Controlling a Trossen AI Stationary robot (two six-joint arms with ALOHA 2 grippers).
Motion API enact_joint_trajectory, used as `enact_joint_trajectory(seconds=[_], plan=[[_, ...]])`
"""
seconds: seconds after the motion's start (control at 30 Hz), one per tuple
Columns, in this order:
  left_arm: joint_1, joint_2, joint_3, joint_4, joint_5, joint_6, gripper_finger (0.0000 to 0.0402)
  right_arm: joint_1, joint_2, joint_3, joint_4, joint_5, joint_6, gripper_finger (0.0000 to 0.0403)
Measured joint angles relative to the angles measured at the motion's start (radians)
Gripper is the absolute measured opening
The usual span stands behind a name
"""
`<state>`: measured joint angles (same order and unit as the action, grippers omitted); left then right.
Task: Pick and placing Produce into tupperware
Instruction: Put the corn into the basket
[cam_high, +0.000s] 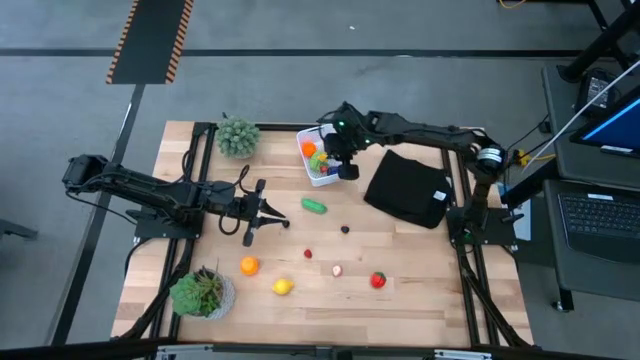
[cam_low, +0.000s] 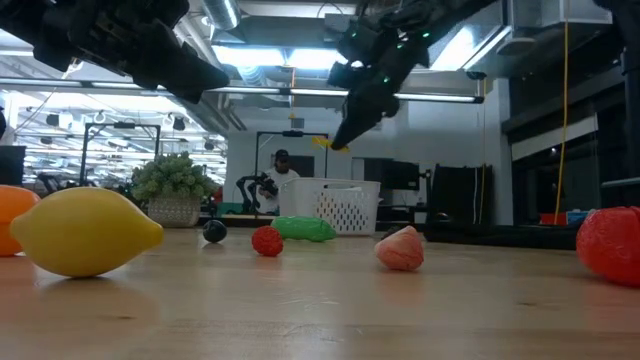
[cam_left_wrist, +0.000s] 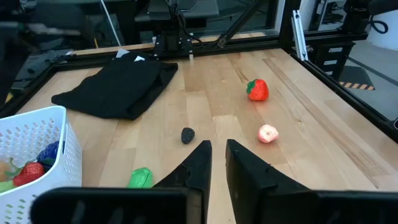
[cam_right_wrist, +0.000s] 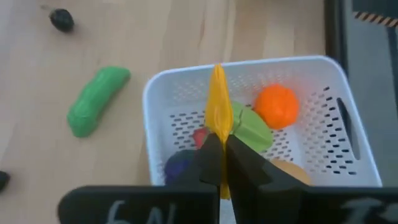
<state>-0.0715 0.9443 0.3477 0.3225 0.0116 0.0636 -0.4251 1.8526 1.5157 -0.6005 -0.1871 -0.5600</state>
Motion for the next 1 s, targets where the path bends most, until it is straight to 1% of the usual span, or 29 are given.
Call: enact_joint_trajectory(seconds=[0.17,0.23,0.3,0.4,0.53,0.7,1.0], plan=[[0.000,0.000,0.000,0.000,0.000,0.000,0.0054,-0.011,0.092,0.113,-0.121,-0.001,-0.043,0.0014],[0.000,0.000,0.000,0.000,0.000,0.000,0.0058,-0.014,0.120,0.150,-0.167,-0.029,-0.059,0.0014],[0.000,0.000,0.000,0.000,0.000,0.005,0.0061,-0.019,0.141,0.172,-0.175,-0.078,-0.070,0.0014],[0.000,0.000,0.000,0.000,0.000,0.024,0.0066,-0.030,0.163,0.187,-0.180,-0.138,-0.072,0.0014],[0.000,0.000,0.000,0.000,0.000,0.025,0.0073,-0.044,0.176,0.187,-0.185,-0.146,-0.073,0.0014],[0.000,0.000,0.000,0.000,0.000,0.027,0.0081,-0.052,0.201,0.187,-0.194,-0.204,-0.072,0.0014],[0.000,0.000,0.000,0.000,0.000,0.028,0.0088,-0.048,0.265,0.187,-0.201,-0.207,-0.072,0.0014]])
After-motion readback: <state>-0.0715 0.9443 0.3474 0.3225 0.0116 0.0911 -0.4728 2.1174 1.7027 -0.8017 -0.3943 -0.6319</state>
